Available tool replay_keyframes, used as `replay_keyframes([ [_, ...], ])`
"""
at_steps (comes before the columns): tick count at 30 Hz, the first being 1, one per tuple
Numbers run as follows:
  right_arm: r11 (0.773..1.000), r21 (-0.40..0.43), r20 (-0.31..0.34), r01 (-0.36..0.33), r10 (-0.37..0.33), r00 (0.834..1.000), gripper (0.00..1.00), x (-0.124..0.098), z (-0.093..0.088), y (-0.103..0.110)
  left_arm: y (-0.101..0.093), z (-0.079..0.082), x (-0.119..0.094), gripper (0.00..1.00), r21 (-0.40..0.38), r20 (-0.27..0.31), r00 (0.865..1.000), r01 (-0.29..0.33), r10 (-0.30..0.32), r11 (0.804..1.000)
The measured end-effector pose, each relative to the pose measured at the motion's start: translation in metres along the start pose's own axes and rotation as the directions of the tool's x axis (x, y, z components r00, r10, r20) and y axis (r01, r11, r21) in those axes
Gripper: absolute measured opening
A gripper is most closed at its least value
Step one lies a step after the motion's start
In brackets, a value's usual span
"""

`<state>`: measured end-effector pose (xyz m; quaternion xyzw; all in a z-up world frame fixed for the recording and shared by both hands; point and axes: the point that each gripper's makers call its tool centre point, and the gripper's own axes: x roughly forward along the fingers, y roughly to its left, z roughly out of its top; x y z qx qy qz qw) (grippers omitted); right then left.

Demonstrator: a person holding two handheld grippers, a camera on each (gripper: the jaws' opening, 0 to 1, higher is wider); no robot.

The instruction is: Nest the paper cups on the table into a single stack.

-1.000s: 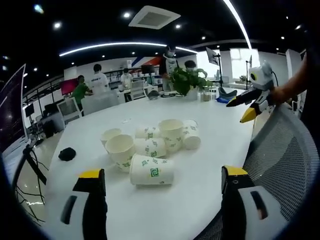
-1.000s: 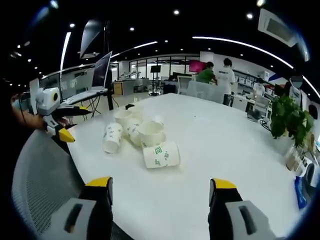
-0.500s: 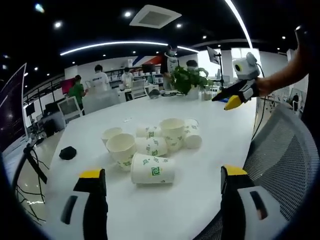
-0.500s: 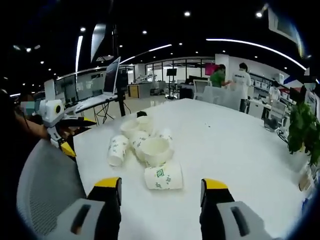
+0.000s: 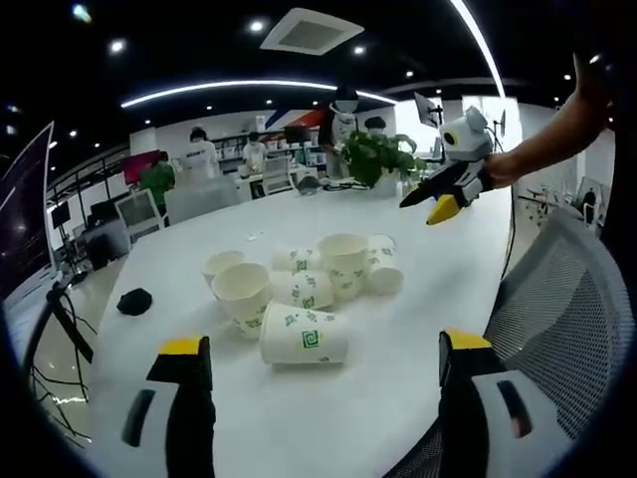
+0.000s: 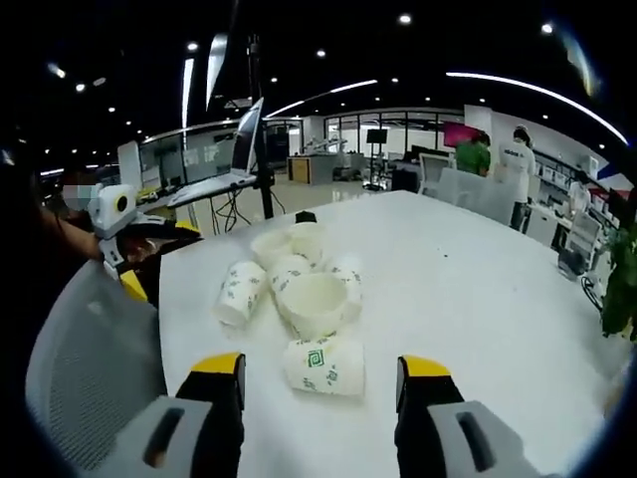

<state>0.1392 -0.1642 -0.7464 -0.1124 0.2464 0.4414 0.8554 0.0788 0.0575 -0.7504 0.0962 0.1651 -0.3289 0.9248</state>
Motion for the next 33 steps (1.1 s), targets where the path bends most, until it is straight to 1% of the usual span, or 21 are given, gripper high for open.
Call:
replay_keyframes([
  [3, 1.0, -0.001, 0.004, -0.022, 0.022, 1.0, 0.61, 0.005, 0.001, -0.001, -0.001, 0.0, 0.0, 0.94, 0.0, 0.0, 1.0, 0.006, -0.006, 1.0],
  [4, 0.999, 0.004, 0.003, -0.04, 0.04, 0.999, 0.61, 0.008, 0.0, -0.002, -0.002, 0.0, 0.0, 0.94, 0.0, 0.0, 1.0, 0.008, -0.008, 1.0],
  [8, 0.998, 0.015, 0.002, -0.059, 0.059, 0.998, 0.6, 0.015, -0.001, -0.008, -0.002, 0.0, 0.0, 0.94, -0.004, 0.002, 1.0, 0.011, -0.011, 1.0],
  [13, 0.996, 0.043, 0.004, -0.072, 0.072, 0.997, 0.55, 0.023, -0.005, -0.018, -0.003, 0.0, 0.001, 0.93, -0.005, -0.002, 1.0, 0.018, -0.018, 1.0],
  [16, 0.992, 0.066, -0.001, -0.104, 0.105, 0.995, 0.5, 0.028, -0.008, -0.02, -0.004, -0.001, 0.002, 0.93, -0.003, -0.006, 1.0, 0.02, -0.02, 1.0],
  [17, 0.99, 0.069, 0.001, -0.123, 0.123, 0.992, 0.48, 0.03, -0.008, -0.021, -0.004, -0.001, 0.002, 0.93, -0.004, -0.007, 1.0, 0.019, -0.019, 1.0],
  [20, 0.99, 0.054, 0.004, -0.132, 0.132, 0.991, 0.46, 0.035, -0.01, -0.025, -0.004, -0.002, 0.002, 0.93, -0.005, -0.01, 1.0, 0.018, -0.018, 1.0],
  [22, 0.988, 0.06, 0.011, -0.14, 0.14, 0.99, 0.43, 0.037, -0.009, -0.029, -0.004, -0.002, 0.002, 0.93, -0.003, -0.011, 1.0, 0.018, -0.018, 1.0],
  [24, 0.984, 0.091, 0.03, -0.155, 0.153, 0.988, 0.42, 0.039, -0.007, -0.03, -0.004, -0.002, 0.002, 0.92, -0.002, -0.011, 1.0, 0.02, -0.02, 1.0],
  [26, 0.981, 0.104, 0.042, -0.166, 0.162, 0.986, 0.41, 0.041, -0.006, -0.031, -0.004, -0.002, 0.002, 0.92, -0.002, -0.011, 1.0, 0.019, -0.019, 1.0],
  [31, 0.973, 0.142, 0.047, -0.18, 0.175, 0.984, 0.39, 0.046, -0.008, -0.034, -0.003, -0.002, 0.002, 0.92, -0.007, -0.013, 1.0, 0.016, -0.016, 1.0],
  [33, 0.96, 0.19, 0.048, -0.208, 0.202, 0.978, 0.36, 0.048, -0.011, -0.03, -0.004, -0.003, 0.002, 0.92, -0.004, -0.02, 1.0, 0.019, -0.02, 1.0],
])
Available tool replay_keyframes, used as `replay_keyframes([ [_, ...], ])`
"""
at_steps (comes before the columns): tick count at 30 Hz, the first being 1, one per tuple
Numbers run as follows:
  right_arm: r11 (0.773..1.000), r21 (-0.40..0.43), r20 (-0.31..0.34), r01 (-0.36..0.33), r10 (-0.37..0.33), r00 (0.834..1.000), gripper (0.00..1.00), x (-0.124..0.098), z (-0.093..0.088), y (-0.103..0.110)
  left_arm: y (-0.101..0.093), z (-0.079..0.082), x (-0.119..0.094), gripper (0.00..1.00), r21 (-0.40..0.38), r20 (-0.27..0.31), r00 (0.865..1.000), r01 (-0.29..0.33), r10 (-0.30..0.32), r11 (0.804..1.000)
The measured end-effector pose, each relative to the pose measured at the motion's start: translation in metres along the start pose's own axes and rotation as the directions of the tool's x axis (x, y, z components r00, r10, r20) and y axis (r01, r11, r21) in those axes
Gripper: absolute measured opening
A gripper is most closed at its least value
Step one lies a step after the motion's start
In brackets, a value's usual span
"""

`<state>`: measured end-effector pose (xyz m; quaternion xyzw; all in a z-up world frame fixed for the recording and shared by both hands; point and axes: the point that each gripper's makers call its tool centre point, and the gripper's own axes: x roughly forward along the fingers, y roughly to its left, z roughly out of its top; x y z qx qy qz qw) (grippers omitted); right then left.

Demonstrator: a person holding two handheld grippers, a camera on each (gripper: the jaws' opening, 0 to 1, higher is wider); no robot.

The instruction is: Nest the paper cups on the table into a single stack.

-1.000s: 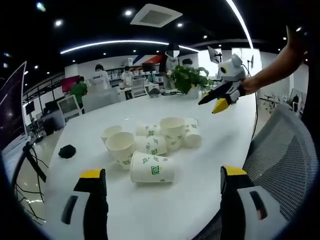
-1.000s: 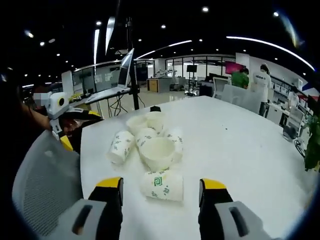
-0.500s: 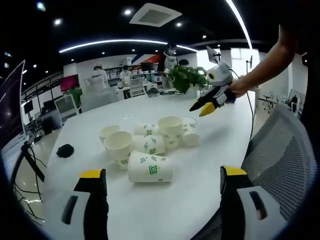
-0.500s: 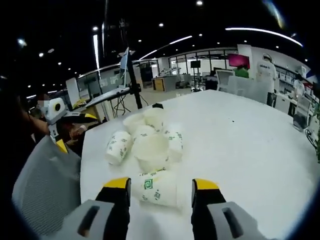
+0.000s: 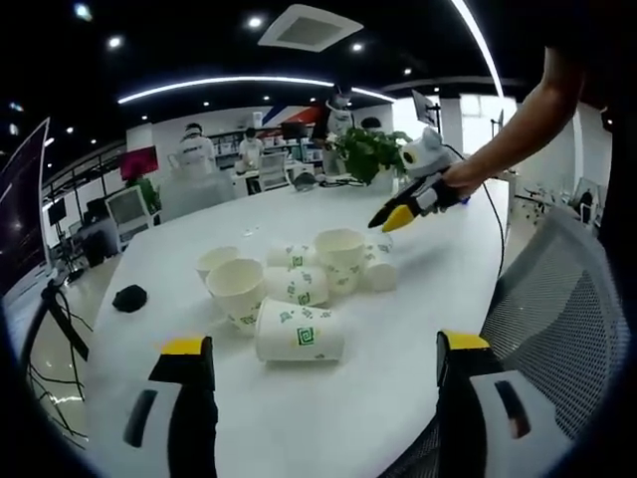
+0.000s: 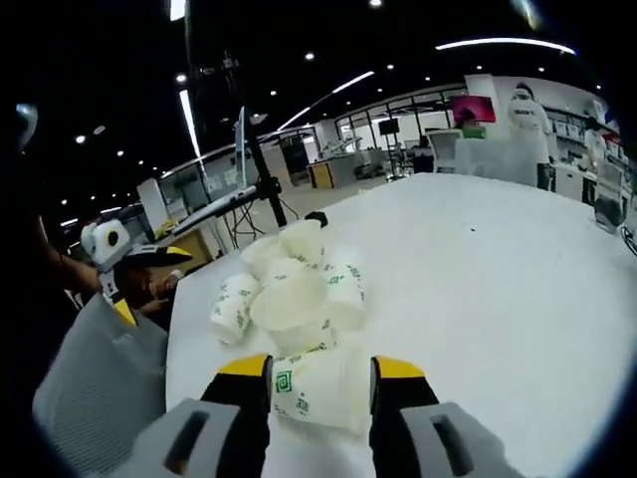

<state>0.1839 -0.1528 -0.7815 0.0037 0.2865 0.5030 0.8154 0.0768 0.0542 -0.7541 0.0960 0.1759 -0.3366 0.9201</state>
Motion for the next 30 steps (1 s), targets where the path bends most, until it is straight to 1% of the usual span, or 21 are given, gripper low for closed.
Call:
replay_keyframes([
  [2, 1.0, 0.024, 0.0, -0.019, 0.019, 1.0, 0.3, 0.002, -0.001, 0.002, -0.001, 0.0, 0.0, 0.91, 0.002, -0.002, 1.0, 0.003, -0.003, 1.0],
  [4, 0.999, 0.021, -0.009, -0.038, 0.038, 0.999, 0.26, 0.003, -0.002, 0.006, -0.001, -0.001, 0.0, 0.91, 0.002, -0.005, 1.0, 0.005, -0.005, 1.0],
  [6, 0.999, 0.0, -0.023, -0.043, 0.043, 0.999, 0.25, 0.006, -0.004, 0.01, -0.001, -0.002, 0.0, 0.91, 0.003, -0.011, 1.0, 0.005, -0.005, 1.0],
  [8, 0.999, -0.002, -0.031, -0.046, 0.046, 0.998, 0.24, 0.007, -0.006, 0.01, -0.001, -0.003, 0.001, 0.91, 0.004, -0.012, 1.0, 0.005, -0.005, 1.0],
  [13, 0.997, 0.037, -0.034, -0.068, 0.069, 0.997, 0.21, 0.009, -0.012, 0.01, 0.0, -0.004, 0.001, 0.9, 0.002, -0.017, 1.0, 0.0, 0.0, 1.0],
  [15, 0.995, 0.071, -0.024, -0.069, 0.071, 0.997, 0.19, 0.009, -0.013, 0.009, 0.001, -0.004, 0.001, 0.9, 0.002, -0.018, 1.0, -0.001, 0.001, 1.0],
  [18, 0.995, 0.074, -0.02, -0.06, 0.062, 0.998, 0.17, 0.01, -0.015, 0.006, 0.001, -0.004, 0.001, 0.9, 0.002, -0.021, 1.0, -0.004, 0.004, 1.0],
  [19, 0.99, 0.121, -0.003, -0.071, 0.071, 0.997, 0.16, 0.01, -0.014, 0.006, 0.001, -0.005, 0.001, 0.9, 0.002, -0.023, 1.0, -0.004, 0.005, 1.0],
  [20, 0.989, 0.13, -0.003, -0.07, 0.071, 0.997, 0.15, 0.01, -0.015, 0.005, 0.001, -0.005, 0.001, 0.89, 0.002, -0.025, 1.0, -0.005, 0.005, 1.0],
  [23, 0.988, 0.139, 0.009, -0.073, 0.072, 0.997, 0.12, 0.009, -0.014, 0.006, 0.001, -0.005, 0.001, 0.89, 0.003, -0.026, 1.0, -0.003, 0.003, 1.0],
  [28, 0.979, 0.177, 0.035, -0.097, 0.092, 0.995, 0.05, 0.004, -0.012, 0.012, 0.0, -0.006, 0.002, 0.89, 0.007, -0.03, 1.0, 0.002, -0.002, 1.0],
  [30, 0.965, 0.232, 0.071, -0.123, 0.11, 0.991, 0.04, 0.0, -0.009, 0.017, 0.0, -0.006, 0.002, 0.89, 0.008, -0.031, 1.0, 0.003, -0.002, 1.0],
])
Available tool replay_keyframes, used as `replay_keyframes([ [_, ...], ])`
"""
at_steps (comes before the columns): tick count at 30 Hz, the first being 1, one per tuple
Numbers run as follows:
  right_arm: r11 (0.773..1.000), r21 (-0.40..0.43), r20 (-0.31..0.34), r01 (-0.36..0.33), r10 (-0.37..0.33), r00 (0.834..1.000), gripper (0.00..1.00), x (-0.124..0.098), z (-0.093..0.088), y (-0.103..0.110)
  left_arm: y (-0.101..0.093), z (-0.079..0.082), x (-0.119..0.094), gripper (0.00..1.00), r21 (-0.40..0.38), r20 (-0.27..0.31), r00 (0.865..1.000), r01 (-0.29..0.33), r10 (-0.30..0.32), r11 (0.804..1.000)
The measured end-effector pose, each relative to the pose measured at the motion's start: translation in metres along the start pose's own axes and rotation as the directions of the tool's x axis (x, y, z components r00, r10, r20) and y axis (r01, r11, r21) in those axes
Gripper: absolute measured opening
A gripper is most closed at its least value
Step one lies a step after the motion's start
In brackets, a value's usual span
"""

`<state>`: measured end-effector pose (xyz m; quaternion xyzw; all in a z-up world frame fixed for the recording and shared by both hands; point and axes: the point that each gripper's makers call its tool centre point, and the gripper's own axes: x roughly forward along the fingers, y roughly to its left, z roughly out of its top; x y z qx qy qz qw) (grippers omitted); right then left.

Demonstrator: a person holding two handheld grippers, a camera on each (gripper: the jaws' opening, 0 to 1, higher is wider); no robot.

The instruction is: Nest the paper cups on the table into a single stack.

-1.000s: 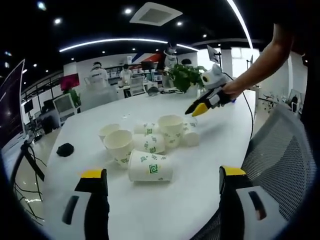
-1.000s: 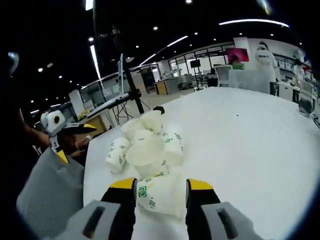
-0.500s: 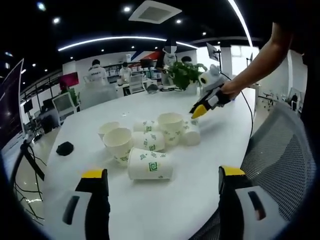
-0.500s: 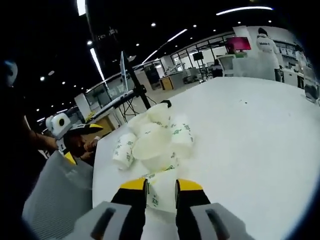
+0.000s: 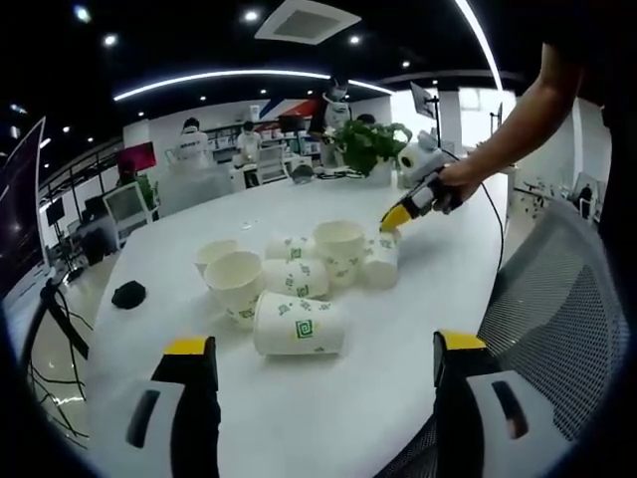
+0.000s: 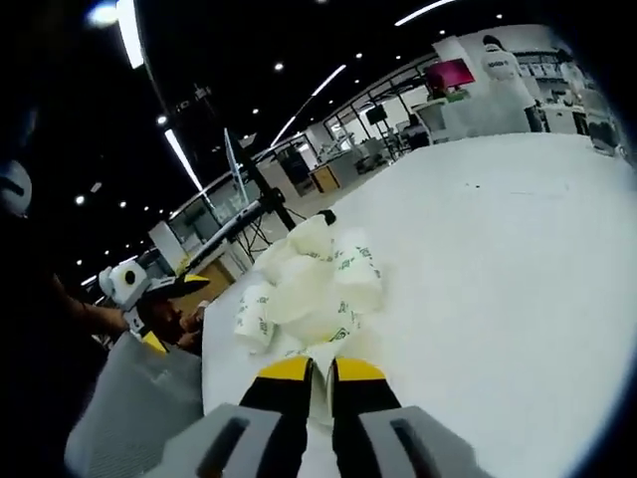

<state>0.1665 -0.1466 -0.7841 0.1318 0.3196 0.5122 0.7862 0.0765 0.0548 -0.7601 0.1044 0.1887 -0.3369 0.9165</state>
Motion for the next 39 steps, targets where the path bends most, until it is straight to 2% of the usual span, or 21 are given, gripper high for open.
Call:
replay_keyframes([
  [1, 1.0, 0.024, 0.025, -0.018, 0.017, 1.0, 0.03, -0.002, 0.003, 0.003, 0.0, 0.0, 0.0, 0.89, 0.0, 0.0, 1.0, 0.0, 0.0, 1.0],
  [5, 0.999, 0.045, 0.061, -0.021, 0.018, 0.998, 0.0, -0.01, 0.008, 0.007, 0.0, 0.001, -0.001, 0.88, 0.004, 0.003, 1.0, -0.002, 0.002, 1.0],
  [10, 0.999, 0.036, 0.09, -0.031, 0.028, 0.996, 0.0, -0.017, 0.015, 0.02, -0.002, 0.001, 0.0, 0.88, 0.01, 0.002, 1.0, 0.009, -0.009, 1.0],
  [16, 0.999, -0.029, 0.093, -0.024, 0.027, 0.995, 0.0, -0.025, 0.018, 0.034, -0.005, 0.001, 0.0, 0.88, 0.018, 0.002, 1.0, 0.021, -0.021, 1.0],
  [22, 0.988, -0.15, 0.037, 0.019, -0.013, 0.999, 0.0, -0.028, 0.012, 0.047, -0.004, 0.003, -0.001, 0.88, 0.018, 0.009, 1.0, 0.016, -0.016, 1.0],
  [25, 0.968, -0.249, -0.022, 0.042, -0.049, 0.999, 0.0, -0.027, 0.007, 0.052, -0.005, 0.003, -0.001, 0.88, 0.021, 0.011, 1.0, 0.016, -0.016, 1.0],
  [31, 0.912, -0.405, -0.075, 0.07, -0.11, 0.991, 0.0, -0.02, 0.004, 0.057, -0.004, 0.004, -0.002, 0.88, 0.024, 0.017, 1.0, 0.01, -0.01, 1.0],
  [39, 0.854, -0.517, -0.142, 0.051, -0.144, 0.979, 0.0, -0.004, -0.003, 0.063, -0.003, 0.004, -0.002, 0.88, 0.023, 0.019, 1.0, 0.007, -0.007, 1.0],
])
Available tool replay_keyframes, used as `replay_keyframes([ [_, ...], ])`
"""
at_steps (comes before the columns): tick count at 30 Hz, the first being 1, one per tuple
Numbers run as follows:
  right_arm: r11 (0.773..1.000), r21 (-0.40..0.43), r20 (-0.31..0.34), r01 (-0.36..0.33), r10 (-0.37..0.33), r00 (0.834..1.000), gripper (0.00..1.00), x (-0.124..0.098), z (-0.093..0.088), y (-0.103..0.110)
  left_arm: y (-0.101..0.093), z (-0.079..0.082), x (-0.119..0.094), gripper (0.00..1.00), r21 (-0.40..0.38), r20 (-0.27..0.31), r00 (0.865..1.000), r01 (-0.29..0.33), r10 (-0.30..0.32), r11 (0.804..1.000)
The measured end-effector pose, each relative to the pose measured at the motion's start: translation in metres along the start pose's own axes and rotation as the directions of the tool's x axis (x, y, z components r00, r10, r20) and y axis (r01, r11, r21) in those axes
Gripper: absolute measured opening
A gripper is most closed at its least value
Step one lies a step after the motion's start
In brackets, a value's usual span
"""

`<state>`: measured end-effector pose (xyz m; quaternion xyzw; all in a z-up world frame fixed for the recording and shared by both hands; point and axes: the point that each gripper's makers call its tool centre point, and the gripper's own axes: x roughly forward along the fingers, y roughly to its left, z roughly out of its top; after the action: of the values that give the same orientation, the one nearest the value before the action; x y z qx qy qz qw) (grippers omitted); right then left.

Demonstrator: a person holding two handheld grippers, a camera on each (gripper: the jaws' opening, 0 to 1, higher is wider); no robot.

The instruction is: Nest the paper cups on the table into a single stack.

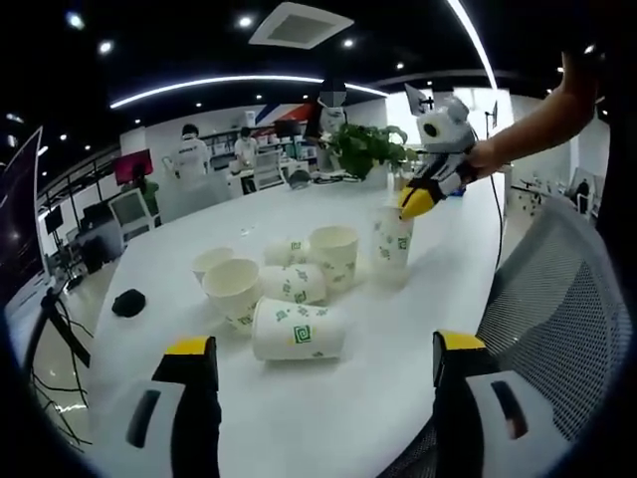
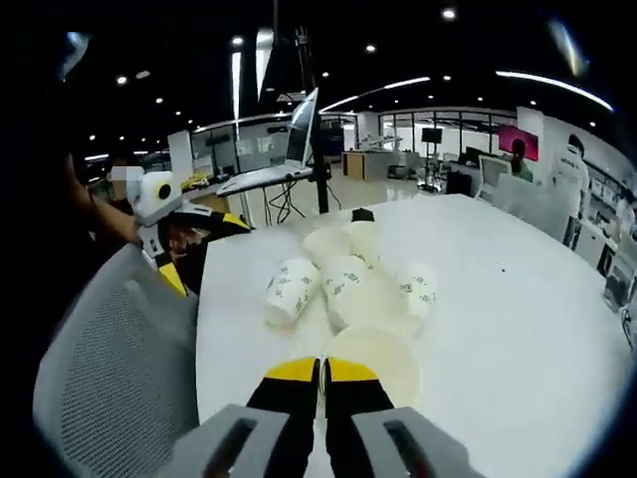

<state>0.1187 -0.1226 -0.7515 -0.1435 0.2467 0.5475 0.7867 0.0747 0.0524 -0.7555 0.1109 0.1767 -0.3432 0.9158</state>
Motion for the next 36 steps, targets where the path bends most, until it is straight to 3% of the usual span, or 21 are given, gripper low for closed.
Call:
replay_keyframes([
  [12, 0.981, -0.192, -0.123, -0.034, 0.011, 0.992, 0.0, 0.019, -0.007, 0.013, 0.002, 0.0, -0.001, 0.88, 0.001, 0.0, 1.0, -0.008, 0.008, 1.0],
  [19, 0.966, -0.251, -0.171, -0.067, 0.024, 0.985, 0.0, 0.028, -0.012, 0.023, 0.004, 0.001, -0.001, 0.88, -0.004, 0.006, 1.0, -0.018, 0.018, 1.0],
  [30, 0.95, -0.296, -0.226, -0.095, 0.027, 0.974, 0.0, 0.04, -0.017, 0.034, 0.006, 0.001, -0.002, 0.87, -0.01, 0.008, 1.0, -0.027, 0.027, 1.0],
  [36, 0.953, -0.287, -0.222, -0.096, 0.032, 0.974, 0.0, 0.045, -0.013, 0.037, 0.006, 0.001, -0.002, 0.87, -0.009, 0.009, 1.0, -0.026, 0.026, 1.0],
])
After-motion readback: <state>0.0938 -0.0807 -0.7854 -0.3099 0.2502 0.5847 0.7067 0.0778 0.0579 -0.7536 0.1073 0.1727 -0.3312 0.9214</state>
